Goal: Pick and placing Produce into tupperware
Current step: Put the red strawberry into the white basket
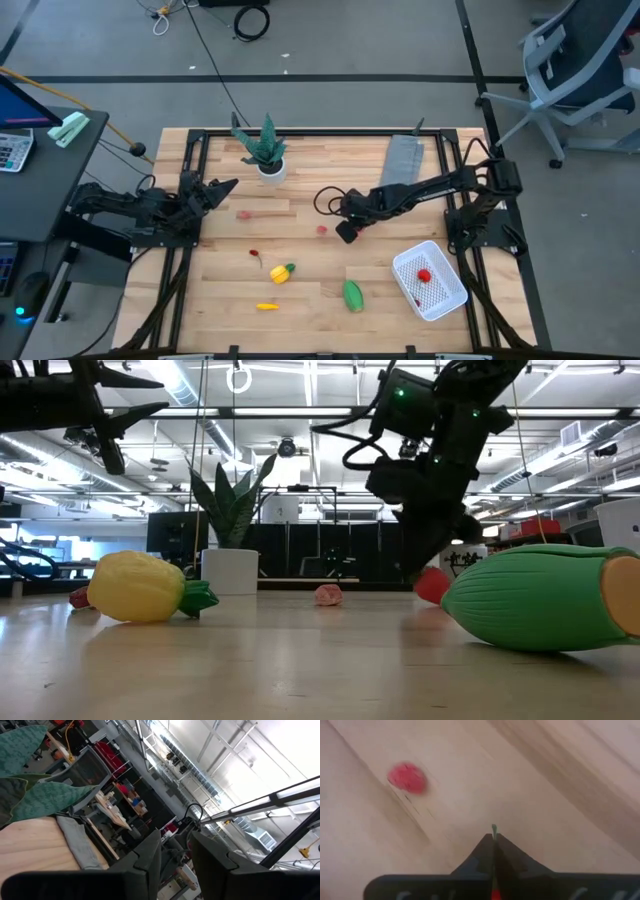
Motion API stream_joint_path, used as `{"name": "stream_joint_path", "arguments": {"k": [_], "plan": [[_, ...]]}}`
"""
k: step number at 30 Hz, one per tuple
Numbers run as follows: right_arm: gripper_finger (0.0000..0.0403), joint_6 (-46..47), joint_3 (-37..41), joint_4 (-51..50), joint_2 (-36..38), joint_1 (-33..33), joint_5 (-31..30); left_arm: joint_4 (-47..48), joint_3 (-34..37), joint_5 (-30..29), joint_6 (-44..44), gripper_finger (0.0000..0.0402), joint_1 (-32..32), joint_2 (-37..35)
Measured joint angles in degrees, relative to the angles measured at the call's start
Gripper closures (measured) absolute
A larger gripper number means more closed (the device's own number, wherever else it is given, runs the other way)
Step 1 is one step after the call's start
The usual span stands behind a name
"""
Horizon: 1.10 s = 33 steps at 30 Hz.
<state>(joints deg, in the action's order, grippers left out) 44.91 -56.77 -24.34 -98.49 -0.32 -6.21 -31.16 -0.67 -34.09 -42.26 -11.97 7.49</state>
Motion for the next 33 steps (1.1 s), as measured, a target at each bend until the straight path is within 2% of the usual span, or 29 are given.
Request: {"name": "stream_joint_path", "arguments": {"k": [6, 11, 13, 17, 20, 22, 26, 31, 33], "plan": [[0.0398, 3.58, -1.13, 0.47, 4.23, 0.77, 2.17, 0.23, 0.0, 0.0, -0.02, 0.0292, 0.0, 0.0], [0.04, 8.93, -2.81, -1.63, 13.02, 3.51, 0.78, 0.32, 0.0, 0.01, -0.22, 0.0292, 0.0, 0.0], [0.04, 11.89, -3.42, -5.91, 17.28, 5.2, -1.29, 0.59, 0.0, 0.02, -0.24, 0.0292, 0.0, 0.0], [0.0401, 23.93, -3.84, -20.53, 25.0, 11.14, -8.84, 0.96, 0.0, 0.01, -0.27, 0.0292, 0.01, 0.0], [0.0401, 36.02, -3.82, -33.01, 28.19, 16.82, -9.28, 1.36, 0.0, 0.02, -0.09, 0.0292, 0.02, 0.0], [0.0401, 44.12, -3.8, -38.3, 28.99, 20.93, -8.05, 2.05, 0.0, 0.0, -0.07, 0.0292, 0.0, 0.0], [0.0402, 56.86, -3.8, -40.08, 27.58, 28.98, -6.96, 3.36, 0.0, 0.01, 0.0, 0.0292, 0.0, 0.0], [0.0403, 68.91, -3.8, -40.35, 21.55, 36.12, -6.71, 5.21, 0.0, 0.0, 0.0, 0.0292, 0.0, 0.0], [0.0403, 71.79, -3.79, -40.33, 18.65, 37.82, -4.76, 5.79, 0.0, 0.02, 0.0, 0.0292, 0.0, 0.02]]}}
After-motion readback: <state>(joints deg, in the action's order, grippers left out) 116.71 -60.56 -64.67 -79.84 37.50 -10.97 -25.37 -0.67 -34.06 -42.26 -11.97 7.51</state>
